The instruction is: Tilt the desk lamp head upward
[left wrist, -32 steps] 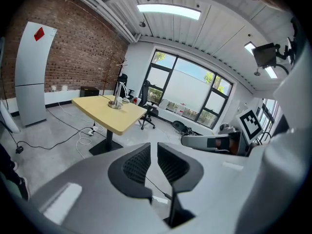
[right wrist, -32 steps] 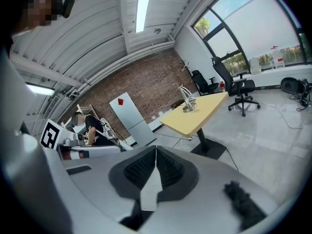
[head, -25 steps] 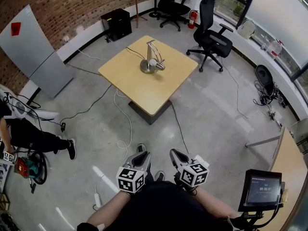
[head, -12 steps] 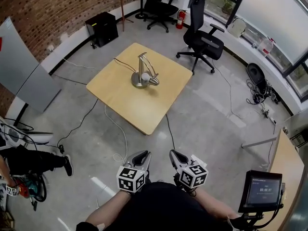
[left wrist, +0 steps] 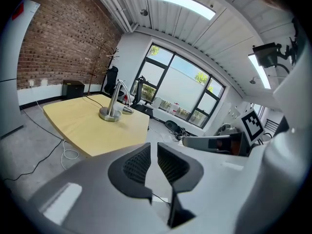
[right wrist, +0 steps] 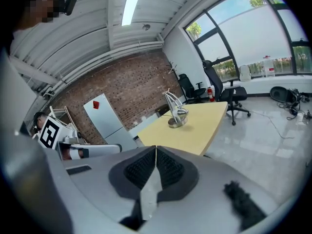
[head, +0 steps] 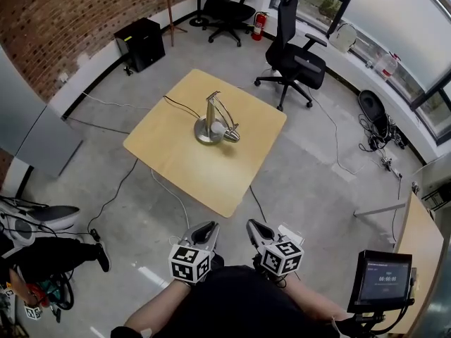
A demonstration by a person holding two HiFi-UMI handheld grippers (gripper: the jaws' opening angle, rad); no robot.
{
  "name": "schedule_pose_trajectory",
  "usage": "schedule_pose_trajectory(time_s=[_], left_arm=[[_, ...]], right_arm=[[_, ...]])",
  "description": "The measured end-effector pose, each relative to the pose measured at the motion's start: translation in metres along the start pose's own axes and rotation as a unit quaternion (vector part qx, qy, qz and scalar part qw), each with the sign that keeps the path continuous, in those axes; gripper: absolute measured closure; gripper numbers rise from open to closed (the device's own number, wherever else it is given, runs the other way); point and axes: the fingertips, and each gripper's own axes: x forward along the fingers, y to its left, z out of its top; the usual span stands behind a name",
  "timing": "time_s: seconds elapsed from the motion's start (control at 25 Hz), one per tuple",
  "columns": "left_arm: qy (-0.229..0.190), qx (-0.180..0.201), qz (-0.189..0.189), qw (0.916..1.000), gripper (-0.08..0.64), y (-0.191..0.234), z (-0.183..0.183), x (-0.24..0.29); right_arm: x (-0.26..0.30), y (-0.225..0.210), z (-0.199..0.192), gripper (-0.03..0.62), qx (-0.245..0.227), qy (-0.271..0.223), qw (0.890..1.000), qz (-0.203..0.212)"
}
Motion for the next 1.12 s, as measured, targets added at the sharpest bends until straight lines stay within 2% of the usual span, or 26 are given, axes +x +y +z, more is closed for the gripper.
schedule_pose_trajectory(time_s=[0.24, 0.56, 0.84, 1.12], left_arm=[[0.005, 0.004, -0.007, 1.0000, 0.509, 0.031, 0.017, 0.008], [0.027, -0.004, -0.015, 0.9995, 0.509, 0.043, 0.011, 0.028], [0.019, -0.012, 0.026, 0.9994, 0.509, 0.072, 0.034, 0.047], [-0.001, -0.013, 0.054, 0.9985, 0.509, 0.083, 0.081, 0.100]], right_arm=[[0.030, 0.008, 0.016, 0.586, 0.003, -0.006, 1.000, -0.005], [0.049, -0.007, 0.015, 0.586, 0.022, 0.005, 1.000, -0.011], [0.088, -0.023, 0.036, 0.586, 0.014, 0.021, 0.999, 0.020], [0.128, -0.064, 0.089, 0.586, -0.003, 0.029, 0.998, 0.054]])
